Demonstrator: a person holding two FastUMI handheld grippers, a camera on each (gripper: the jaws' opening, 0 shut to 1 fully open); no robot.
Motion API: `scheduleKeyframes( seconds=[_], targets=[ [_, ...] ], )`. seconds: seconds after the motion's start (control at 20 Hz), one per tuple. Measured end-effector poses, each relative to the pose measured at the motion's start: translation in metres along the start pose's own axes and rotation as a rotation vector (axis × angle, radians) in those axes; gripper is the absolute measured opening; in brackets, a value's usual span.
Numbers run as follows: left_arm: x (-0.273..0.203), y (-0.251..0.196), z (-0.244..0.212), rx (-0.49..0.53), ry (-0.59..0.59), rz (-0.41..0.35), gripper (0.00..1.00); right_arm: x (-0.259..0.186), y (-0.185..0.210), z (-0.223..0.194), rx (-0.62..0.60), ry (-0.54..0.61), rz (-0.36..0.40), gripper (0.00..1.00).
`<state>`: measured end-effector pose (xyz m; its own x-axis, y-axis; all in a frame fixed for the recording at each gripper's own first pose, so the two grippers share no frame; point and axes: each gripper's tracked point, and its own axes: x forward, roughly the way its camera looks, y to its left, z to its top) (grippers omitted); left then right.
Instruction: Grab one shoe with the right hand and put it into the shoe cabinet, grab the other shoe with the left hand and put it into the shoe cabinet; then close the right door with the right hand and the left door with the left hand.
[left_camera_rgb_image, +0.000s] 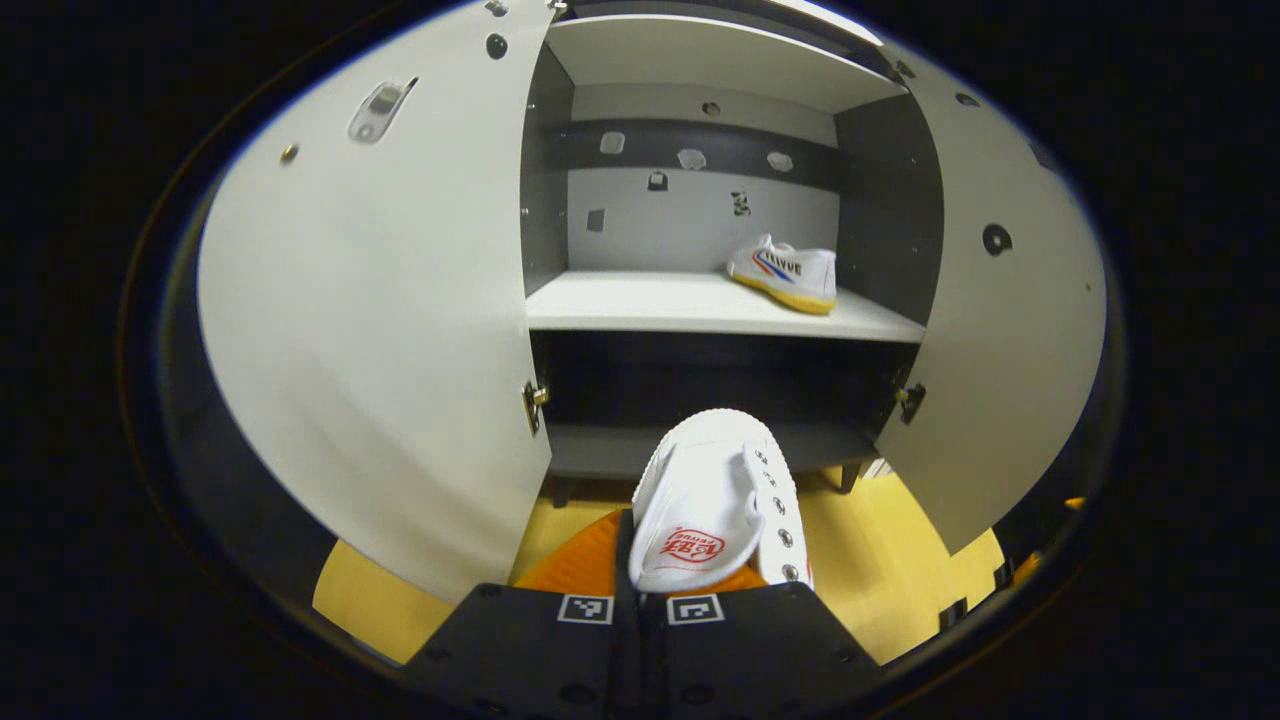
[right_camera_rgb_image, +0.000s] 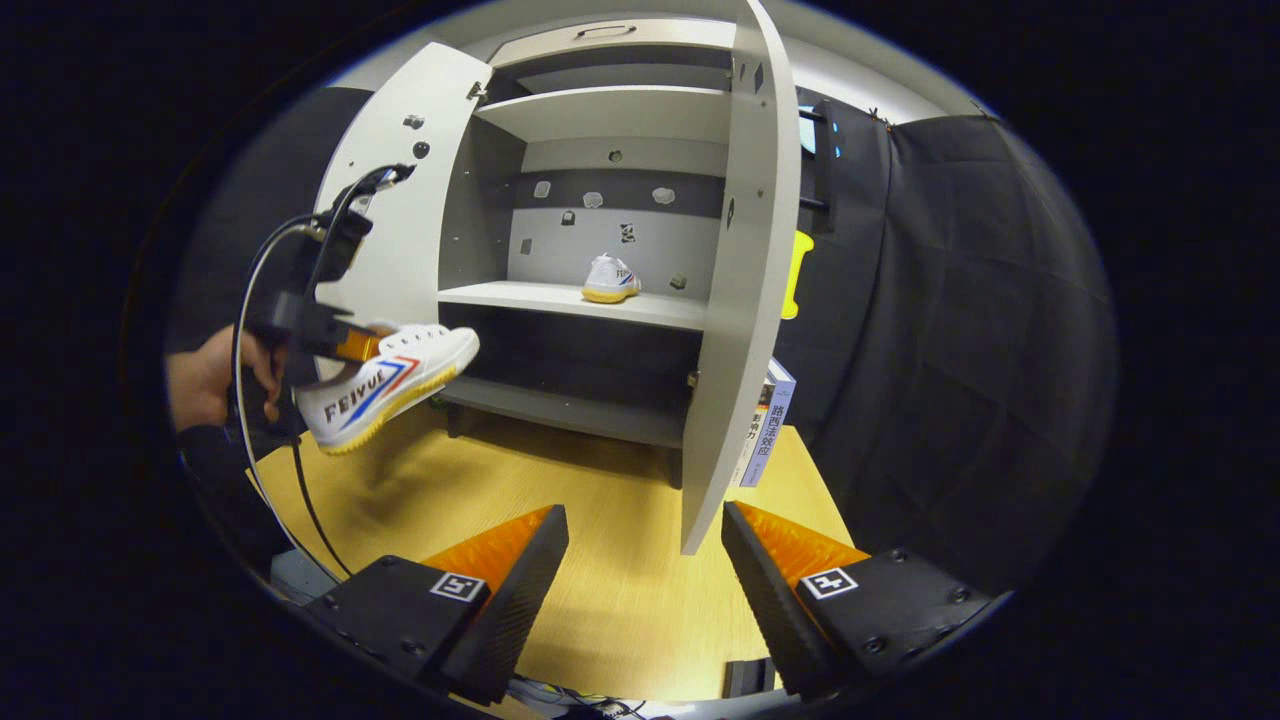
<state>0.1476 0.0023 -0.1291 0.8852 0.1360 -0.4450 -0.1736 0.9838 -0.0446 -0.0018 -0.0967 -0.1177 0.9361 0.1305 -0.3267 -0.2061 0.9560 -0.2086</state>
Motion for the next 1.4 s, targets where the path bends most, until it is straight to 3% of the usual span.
scheduleKeyframes(
  seconds=[0.25,0.6,1.05,1.4],
  targets=[
    [0.025,-0.001,0.112,0.035,-0.075,0.014,0.05,-0.001,-0.041,0.006,0.045,-0.034,-0.053,0.98],
    [0.124,0.004,0.219,0.040,-0.068,0.059,0.05,-0.010,-0.095,0.015,0.092,-0.072,-0.147,0.98],
    [0.254,-0.007,0.224,0.067,0.125,0.120,0.05,-0.038,-0.162,0.026,0.107,-0.113,-0.301,0.98],
    [0.287,0.001,0.203,0.084,0.209,0.183,0.07,-0.045,-0.189,0.021,0.140,-0.111,-0.370,0.98]
  ],
)
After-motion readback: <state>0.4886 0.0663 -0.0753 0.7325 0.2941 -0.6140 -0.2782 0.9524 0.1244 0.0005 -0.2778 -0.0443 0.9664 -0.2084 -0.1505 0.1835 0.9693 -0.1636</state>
